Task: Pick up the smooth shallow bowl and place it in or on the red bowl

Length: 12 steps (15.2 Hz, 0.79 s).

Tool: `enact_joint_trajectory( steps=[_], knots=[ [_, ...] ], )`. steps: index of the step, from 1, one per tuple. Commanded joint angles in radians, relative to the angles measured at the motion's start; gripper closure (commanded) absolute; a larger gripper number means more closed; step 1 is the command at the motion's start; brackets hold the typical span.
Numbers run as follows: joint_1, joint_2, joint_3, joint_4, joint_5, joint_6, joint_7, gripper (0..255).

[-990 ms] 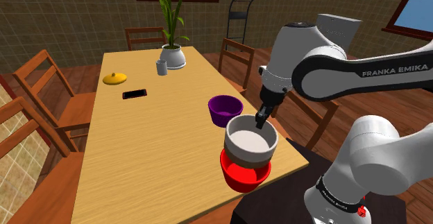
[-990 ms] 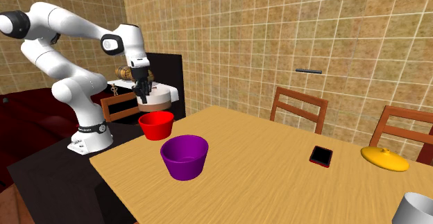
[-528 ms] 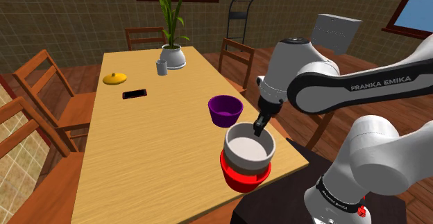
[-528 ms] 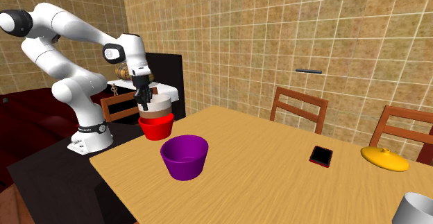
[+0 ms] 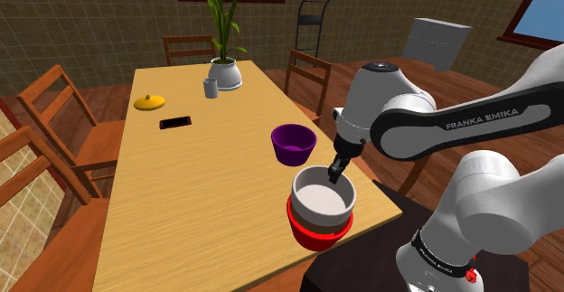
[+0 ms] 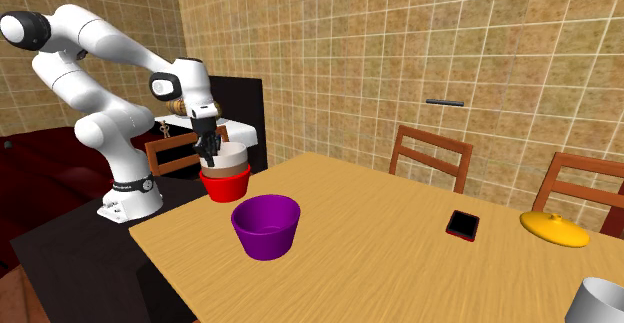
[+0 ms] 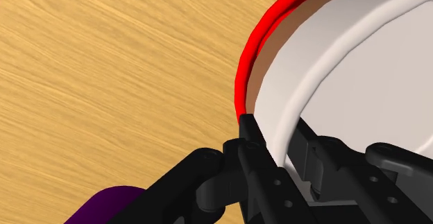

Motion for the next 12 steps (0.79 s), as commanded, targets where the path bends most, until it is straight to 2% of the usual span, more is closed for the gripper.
enact_joint_trajectory(
  steps=[1,5,6,11,12],
  knots=[
    [0.003,0.005,0.002,-0.003,0.002,0.003,0.001,255],
    [0.004,0.006,0.001,-0.003,0.001,0.003,0.002,255],
    [0.004,0.007,0.001,-0.005,0.001,0.005,0.002,0],
    [0.004,0.006,0.001,-0.003,0.001,0.003,0.002,0],
    [0.004,-0.024,-0.001,0.017,0.000,-0.047,0.002,0]
  ],
)
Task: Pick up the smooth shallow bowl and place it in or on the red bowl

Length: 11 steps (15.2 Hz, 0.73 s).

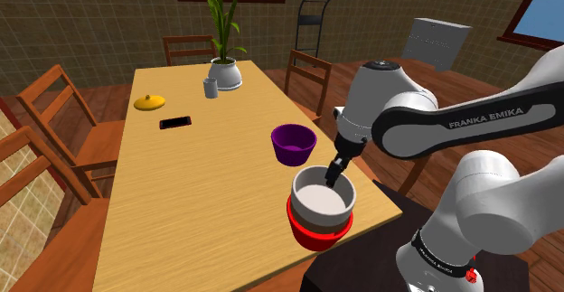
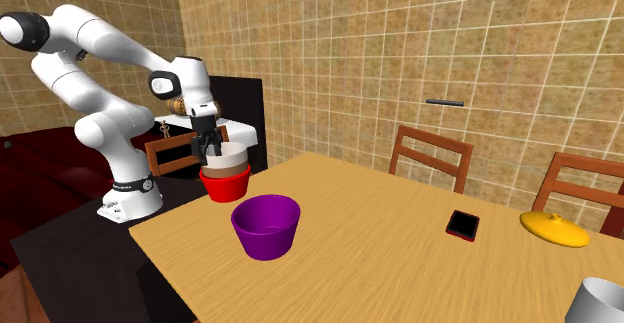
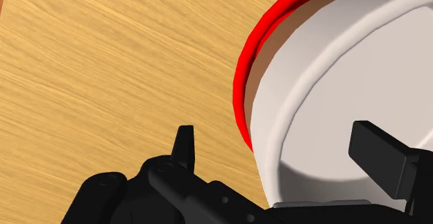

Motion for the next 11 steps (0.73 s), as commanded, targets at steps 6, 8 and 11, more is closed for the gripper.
enact_joint_trajectory(
  steps=[6,8,11],
  knots=[
    [0.000,-0.072,-0.005,0.076,-0.004,-0.150,0.001,0],
    [0.000,-0.072,-0.005,0.076,-0.004,-0.150,0.001,0],
    [0.000,-0.072,-0.005,0.076,-0.004,-0.150,0.001,0]
  ],
)
